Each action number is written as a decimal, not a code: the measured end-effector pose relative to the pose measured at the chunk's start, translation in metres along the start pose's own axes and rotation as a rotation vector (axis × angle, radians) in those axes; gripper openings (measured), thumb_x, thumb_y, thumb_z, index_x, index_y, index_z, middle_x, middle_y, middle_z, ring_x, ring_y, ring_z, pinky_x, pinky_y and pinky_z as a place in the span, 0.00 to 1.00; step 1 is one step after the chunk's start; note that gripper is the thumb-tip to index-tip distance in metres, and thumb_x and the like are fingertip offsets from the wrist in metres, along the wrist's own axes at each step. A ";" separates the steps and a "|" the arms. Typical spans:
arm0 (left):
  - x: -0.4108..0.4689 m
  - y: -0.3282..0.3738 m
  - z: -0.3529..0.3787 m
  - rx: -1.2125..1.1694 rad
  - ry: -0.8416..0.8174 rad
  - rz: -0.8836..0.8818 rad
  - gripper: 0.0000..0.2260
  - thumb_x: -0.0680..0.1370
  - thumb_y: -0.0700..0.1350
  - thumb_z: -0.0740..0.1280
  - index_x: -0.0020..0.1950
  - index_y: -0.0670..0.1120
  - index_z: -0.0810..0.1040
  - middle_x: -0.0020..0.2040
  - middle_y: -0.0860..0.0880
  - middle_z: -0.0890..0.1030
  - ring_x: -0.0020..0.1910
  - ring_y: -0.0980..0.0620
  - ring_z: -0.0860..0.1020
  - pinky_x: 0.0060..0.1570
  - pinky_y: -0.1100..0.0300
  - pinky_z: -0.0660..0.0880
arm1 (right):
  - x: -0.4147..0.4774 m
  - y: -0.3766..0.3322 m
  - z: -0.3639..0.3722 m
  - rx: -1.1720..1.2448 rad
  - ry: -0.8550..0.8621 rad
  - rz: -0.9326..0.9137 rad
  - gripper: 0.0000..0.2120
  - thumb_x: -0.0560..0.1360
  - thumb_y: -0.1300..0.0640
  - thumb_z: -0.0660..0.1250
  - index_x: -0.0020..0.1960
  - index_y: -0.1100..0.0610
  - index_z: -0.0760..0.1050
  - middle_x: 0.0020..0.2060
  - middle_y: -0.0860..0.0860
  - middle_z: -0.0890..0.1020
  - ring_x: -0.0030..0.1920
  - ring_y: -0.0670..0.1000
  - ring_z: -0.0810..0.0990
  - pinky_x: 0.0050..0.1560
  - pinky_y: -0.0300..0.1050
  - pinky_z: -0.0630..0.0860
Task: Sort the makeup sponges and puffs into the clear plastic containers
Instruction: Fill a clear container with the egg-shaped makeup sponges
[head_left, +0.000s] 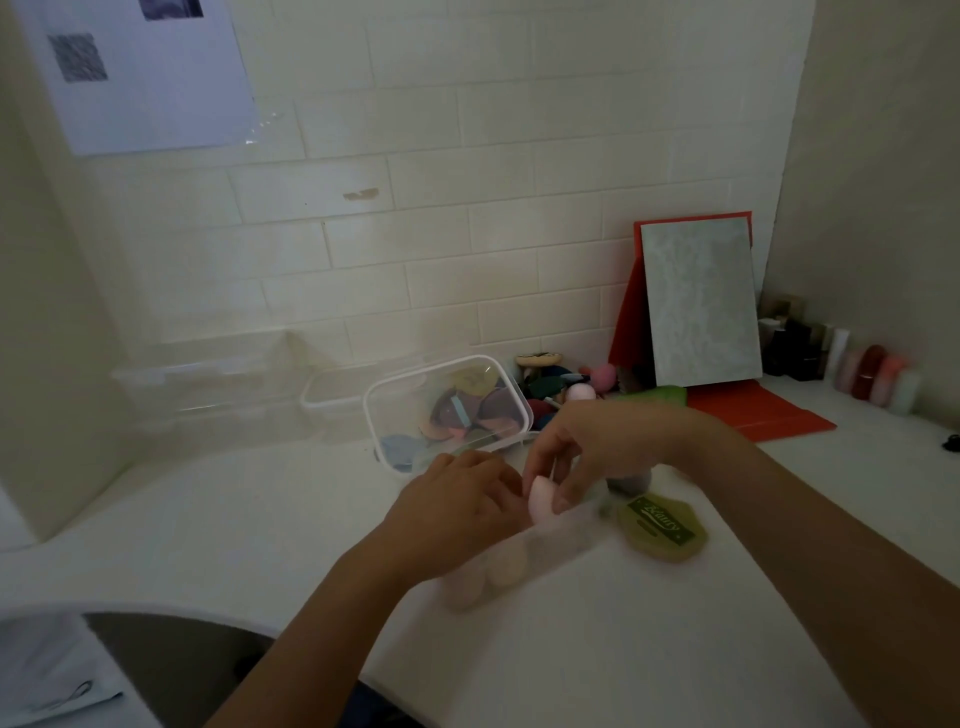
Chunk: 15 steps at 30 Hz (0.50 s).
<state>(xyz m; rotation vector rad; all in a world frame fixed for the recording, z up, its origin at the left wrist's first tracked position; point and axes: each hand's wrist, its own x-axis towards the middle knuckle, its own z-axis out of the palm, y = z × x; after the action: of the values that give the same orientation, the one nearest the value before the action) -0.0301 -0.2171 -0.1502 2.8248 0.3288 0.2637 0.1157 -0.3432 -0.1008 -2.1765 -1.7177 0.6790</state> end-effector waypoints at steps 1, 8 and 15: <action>0.000 0.000 0.000 0.000 -0.002 -0.003 0.14 0.75 0.56 0.62 0.60 0.58 0.72 0.62 0.56 0.72 0.58 0.54 0.68 0.56 0.57 0.70 | 0.000 0.001 0.001 0.011 -0.012 0.001 0.12 0.71 0.59 0.73 0.50 0.44 0.80 0.40 0.36 0.81 0.42 0.34 0.79 0.39 0.24 0.71; 0.001 -0.002 0.002 0.008 -0.011 -0.011 0.15 0.75 0.57 0.63 0.60 0.59 0.72 0.65 0.57 0.70 0.61 0.53 0.66 0.59 0.55 0.69 | 0.003 -0.002 0.011 -0.008 0.013 0.023 0.09 0.70 0.56 0.74 0.45 0.44 0.78 0.32 0.36 0.80 0.35 0.35 0.78 0.36 0.28 0.72; 0.003 -0.003 0.002 0.042 -0.019 -0.017 0.13 0.75 0.56 0.62 0.58 0.56 0.75 0.66 0.57 0.70 0.61 0.54 0.67 0.57 0.58 0.69 | 0.017 -0.008 0.027 -0.213 0.102 0.060 0.06 0.70 0.57 0.73 0.43 0.54 0.76 0.36 0.45 0.75 0.36 0.44 0.73 0.33 0.34 0.68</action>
<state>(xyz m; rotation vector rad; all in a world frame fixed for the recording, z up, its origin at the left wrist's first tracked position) -0.0270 -0.2145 -0.1527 2.8628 0.3588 0.2284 0.0974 -0.3267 -0.1226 -2.3677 -1.7485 0.4069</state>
